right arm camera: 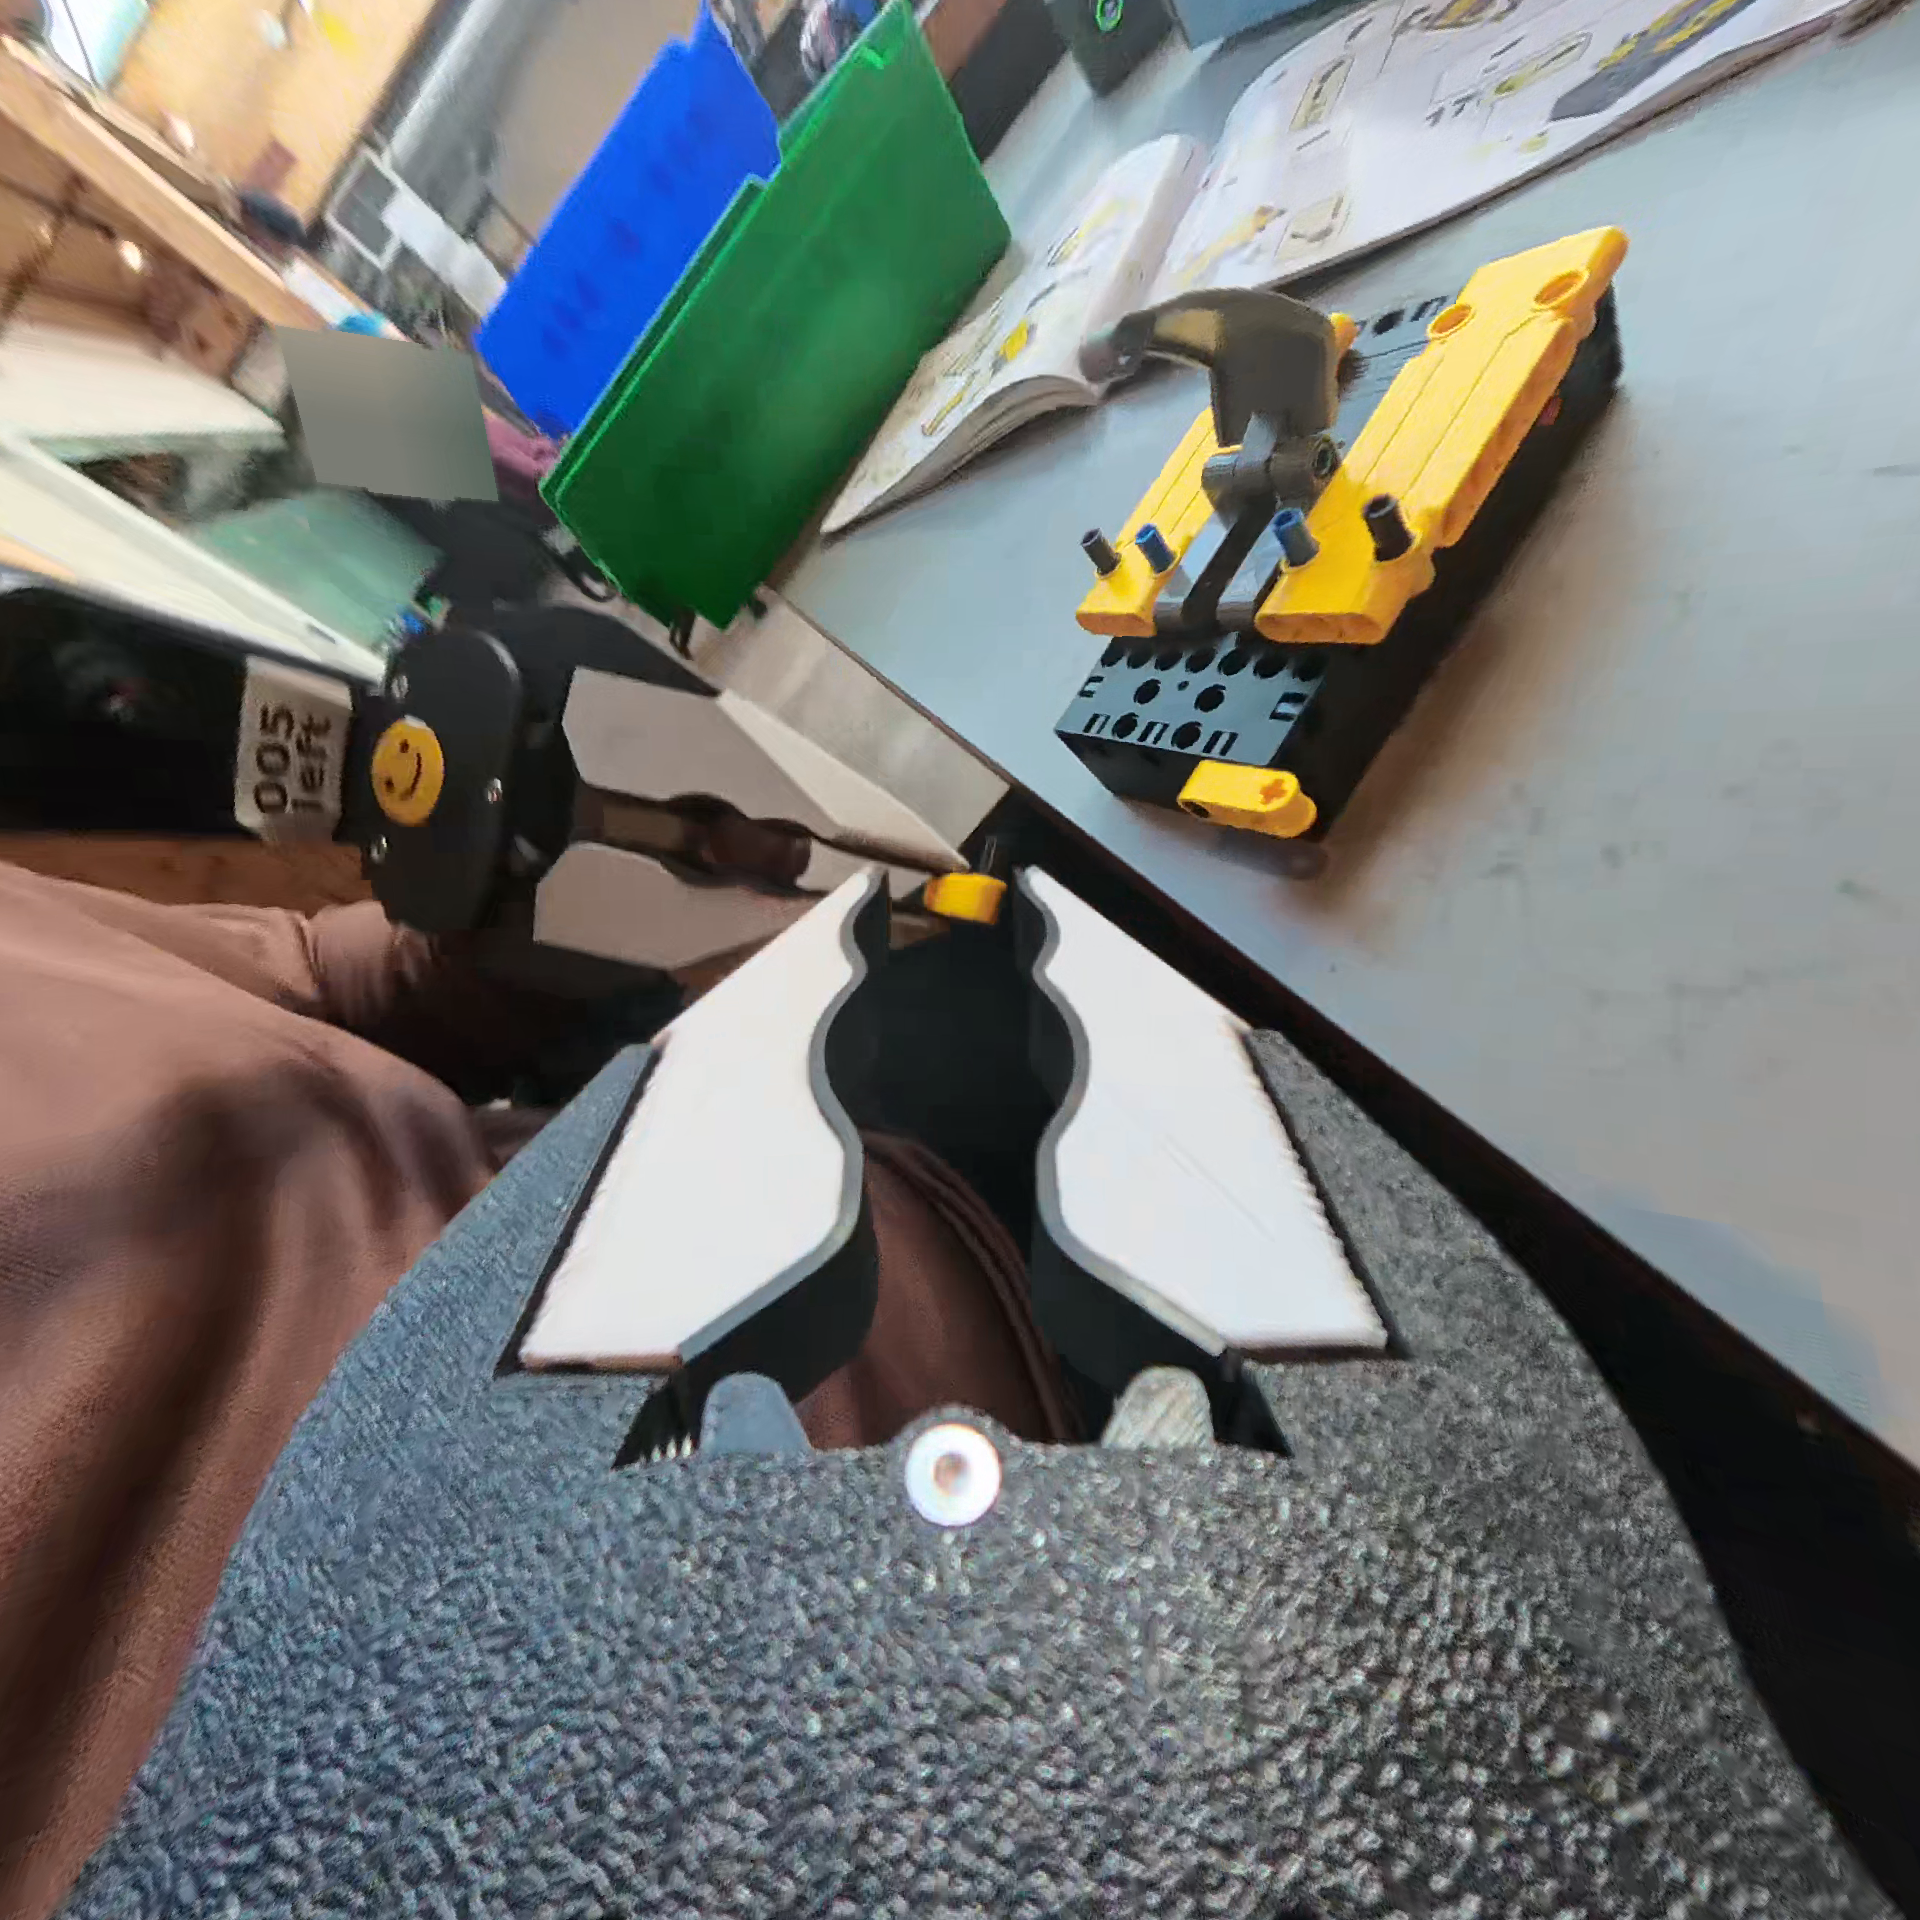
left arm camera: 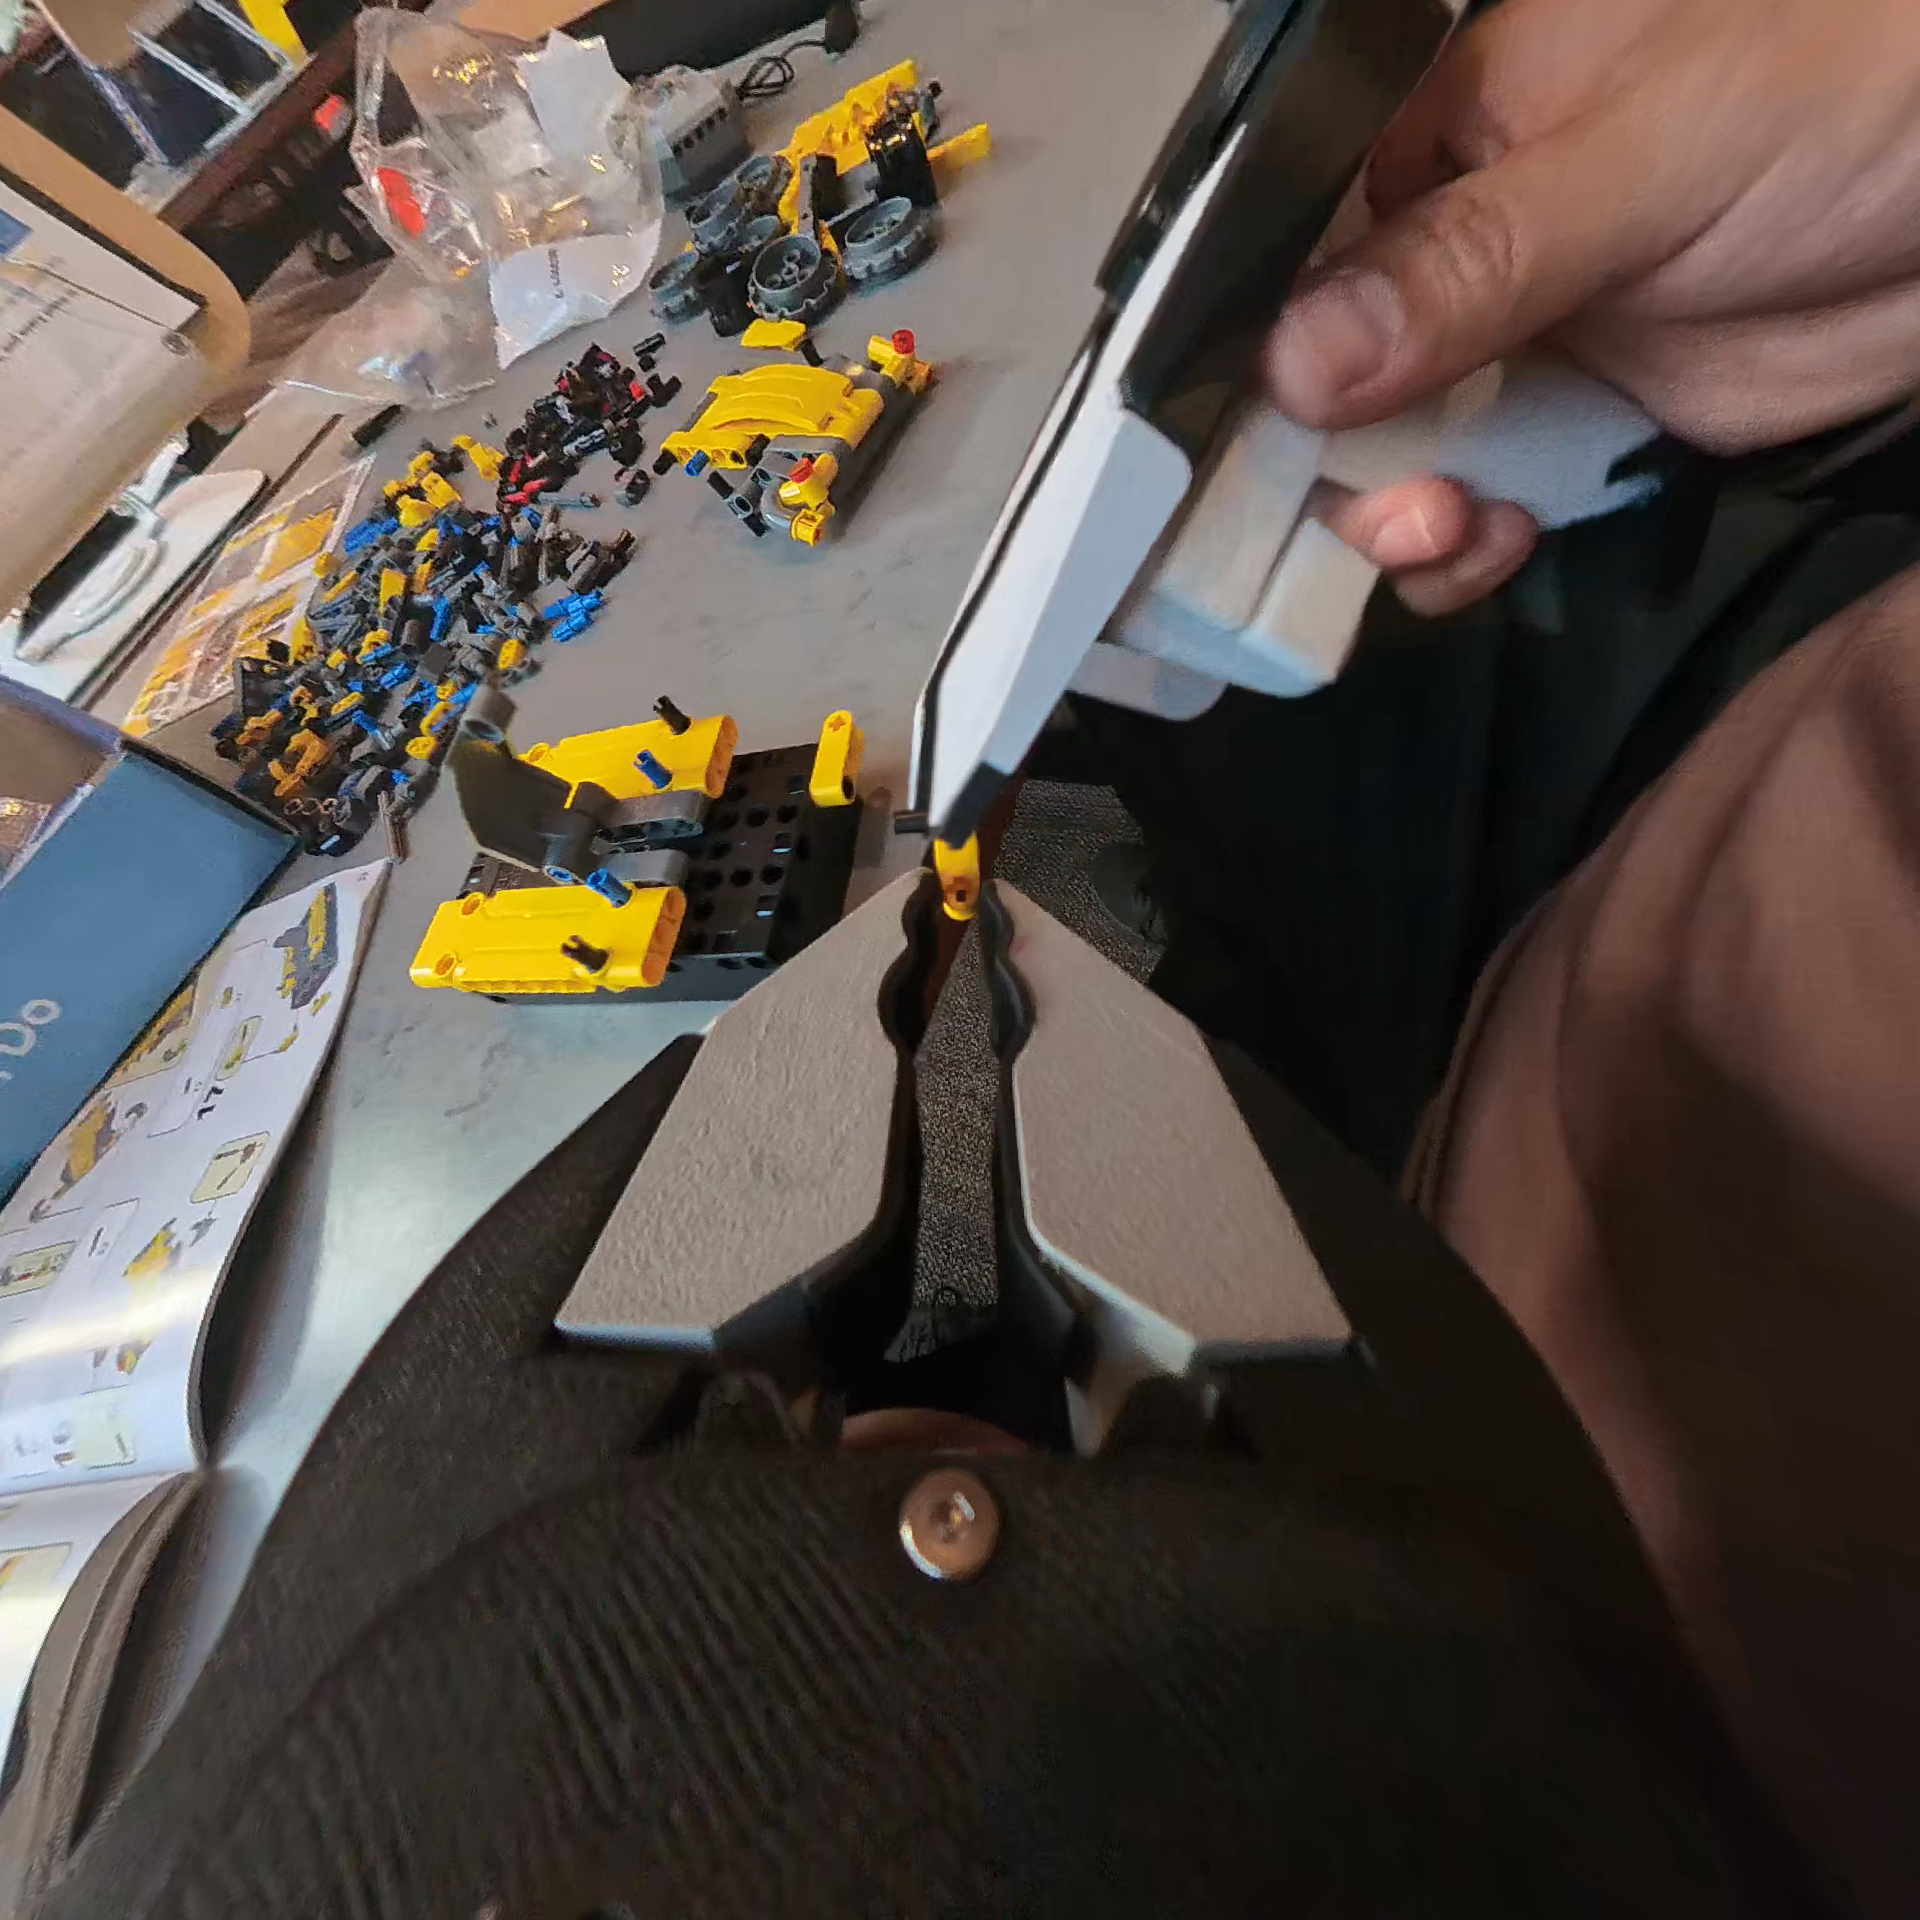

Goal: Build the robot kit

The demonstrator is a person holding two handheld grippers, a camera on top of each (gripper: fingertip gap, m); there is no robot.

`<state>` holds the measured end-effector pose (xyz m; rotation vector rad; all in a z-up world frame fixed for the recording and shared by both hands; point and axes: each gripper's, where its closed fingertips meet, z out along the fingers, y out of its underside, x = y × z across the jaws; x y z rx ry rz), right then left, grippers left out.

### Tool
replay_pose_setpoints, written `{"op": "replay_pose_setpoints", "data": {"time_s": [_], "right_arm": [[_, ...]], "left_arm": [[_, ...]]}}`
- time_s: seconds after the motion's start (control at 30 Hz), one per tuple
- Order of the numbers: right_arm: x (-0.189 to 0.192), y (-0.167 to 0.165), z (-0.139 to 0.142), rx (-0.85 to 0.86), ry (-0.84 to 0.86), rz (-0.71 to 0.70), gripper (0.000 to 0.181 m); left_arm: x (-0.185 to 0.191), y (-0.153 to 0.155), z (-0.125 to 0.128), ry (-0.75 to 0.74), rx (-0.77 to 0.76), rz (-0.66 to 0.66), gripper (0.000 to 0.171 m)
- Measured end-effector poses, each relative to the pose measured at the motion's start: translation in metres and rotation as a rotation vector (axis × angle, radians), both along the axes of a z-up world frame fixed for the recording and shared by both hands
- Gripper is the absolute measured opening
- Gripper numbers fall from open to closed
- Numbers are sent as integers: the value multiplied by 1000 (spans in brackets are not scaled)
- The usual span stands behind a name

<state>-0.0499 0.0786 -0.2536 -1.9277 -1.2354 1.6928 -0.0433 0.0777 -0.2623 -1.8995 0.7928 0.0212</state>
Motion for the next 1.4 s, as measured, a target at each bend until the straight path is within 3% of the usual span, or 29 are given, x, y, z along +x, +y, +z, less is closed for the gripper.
{"op": "replay_pose_setpoints", "data": {"time_s": [0.13,0.2,0.3,0.33,0.4,0.5,0.8,0.97,1.03,1.1,1.13,1.23,1.33,1.4], "right_arm": [[0,1,-1,-69,21,-71,13],[2,2,3,-61,42,-108,20],[5,-4,-2,112,19,-99,12],[5,-6,-4,167,2,-91,0],[3,-8,-3,198,2,-117,0],[3,-12,7,143,55,-163,15],[15,-25,6,-31,101,-323,6],[21,-22,12,-93,139,-381,4],[25,-15,9,-78,125,-412,4],[28,-7,4,-64,104,-436,4],[29,-3,1,-61,93,-443,4],[25,5,-11,-88,57,-437,4],[15,6,-20,-115,23,-411,4],[8,1,-21,-138,24,-382,3]], "left_arm": [[0,2,1,-5,38,75,4],[-3,1,0,-32,15,94,4],[-7,0,3,-147,-25,108,4],[-9,-1,6,-149,-13,107,4],[-10,-3,9,-100,10,99,4],[-5,-9,12,-103,27,78,4],[13,-27,11,-52,77,-3,4],[16,-29,24,-138,77,-37,5],[3,-24,42,-211,78,-74,31],[-27,-7,46,-226,-44,-58,70],[-43,2,46,-205,-103,-58,80],[-83,43,43,-155,-177,-74,90],[-89,64,25,-252,-420,-192,89],[-84,74,21,-308,-500,-246,87]]}}
